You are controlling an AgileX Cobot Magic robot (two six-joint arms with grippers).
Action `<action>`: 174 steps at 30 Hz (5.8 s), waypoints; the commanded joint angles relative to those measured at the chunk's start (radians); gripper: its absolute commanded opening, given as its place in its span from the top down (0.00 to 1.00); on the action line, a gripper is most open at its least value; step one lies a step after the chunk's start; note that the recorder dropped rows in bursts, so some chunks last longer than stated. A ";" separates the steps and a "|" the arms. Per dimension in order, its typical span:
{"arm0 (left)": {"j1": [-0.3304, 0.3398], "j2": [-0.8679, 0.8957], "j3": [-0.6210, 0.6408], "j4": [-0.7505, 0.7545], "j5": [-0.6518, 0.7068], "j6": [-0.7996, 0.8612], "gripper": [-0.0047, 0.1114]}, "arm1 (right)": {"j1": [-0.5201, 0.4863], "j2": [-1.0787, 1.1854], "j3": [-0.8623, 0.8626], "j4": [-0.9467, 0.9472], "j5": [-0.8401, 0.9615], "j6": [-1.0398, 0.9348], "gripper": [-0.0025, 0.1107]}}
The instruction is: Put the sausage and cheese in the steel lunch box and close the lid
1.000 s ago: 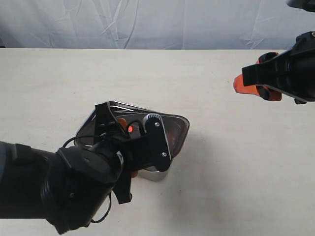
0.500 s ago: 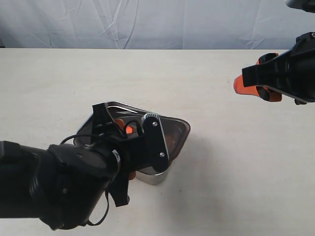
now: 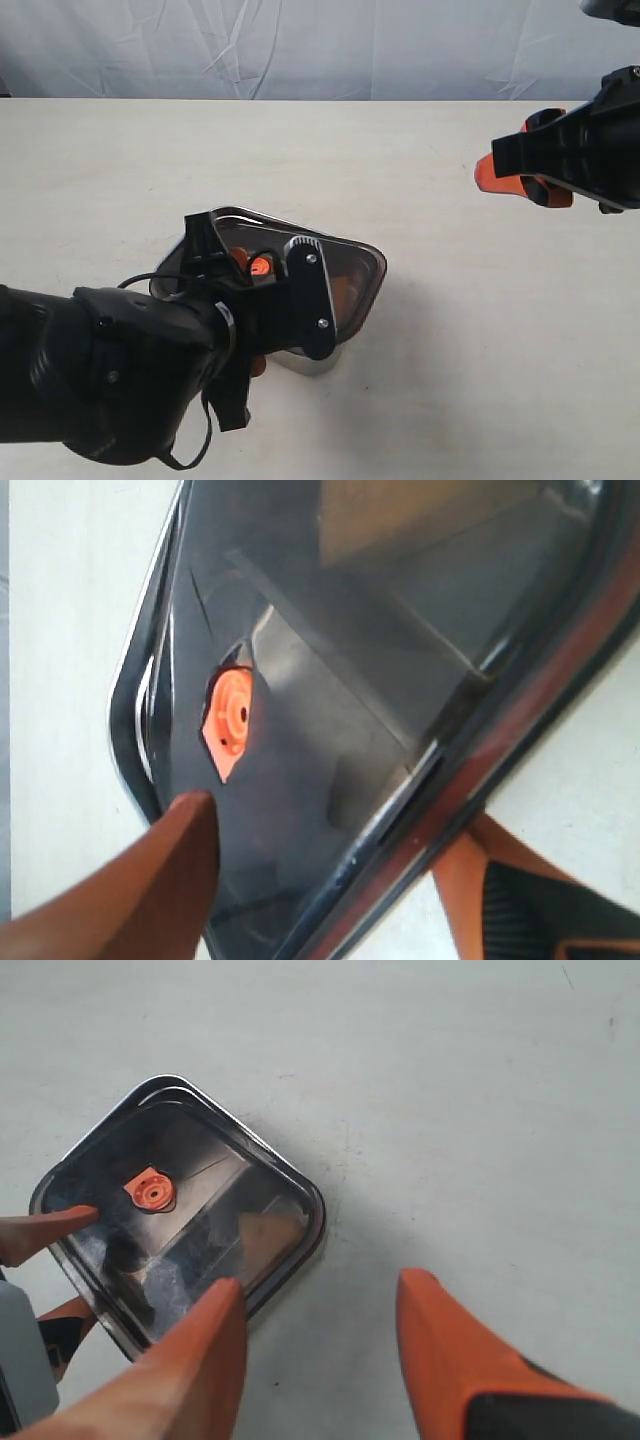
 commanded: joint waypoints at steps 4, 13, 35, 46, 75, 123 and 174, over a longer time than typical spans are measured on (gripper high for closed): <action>-0.002 -0.012 0.007 -0.055 0.073 0.027 0.45 | -0.006 -0.007 -0.003 -0.003 0.000 0.000 0.57; -0.002 -0.029 0.003 -0.115 0.097 0.073 0.45 | -0.006 -0.007 -0.003 -0.003 0.001 0.000 0.57; -0.002 -0.124 -0.019 -0.092 0.310 0.081 0.50 | 0.043 -0.007 0.214 0.271 -0.051 -0.077 0.98; 0.069 -0.340 -0.019 -0.213 0.360 -0.059 0.96 | 0.205 0.202 0.243 0.493 -0.137 -0.202 0.98; 0.548 -0.400 -0.019 -0.515 0.131 0.086 0.96 | 0.234 0.617 -0.007 0.394 0.065 -0.210 0.98; 0.548 -0.400 -0.017 -0.610 0.110 0.178 0.96 | 0.235 0.551 -0.088 0.344 0.255 -0.212 0.98; 0.548 -0.400 -0.017 -0.614 0.097 0.183 0.96 | 0.235 0.730 -0.203 0.423 0.184 -0.326 0.98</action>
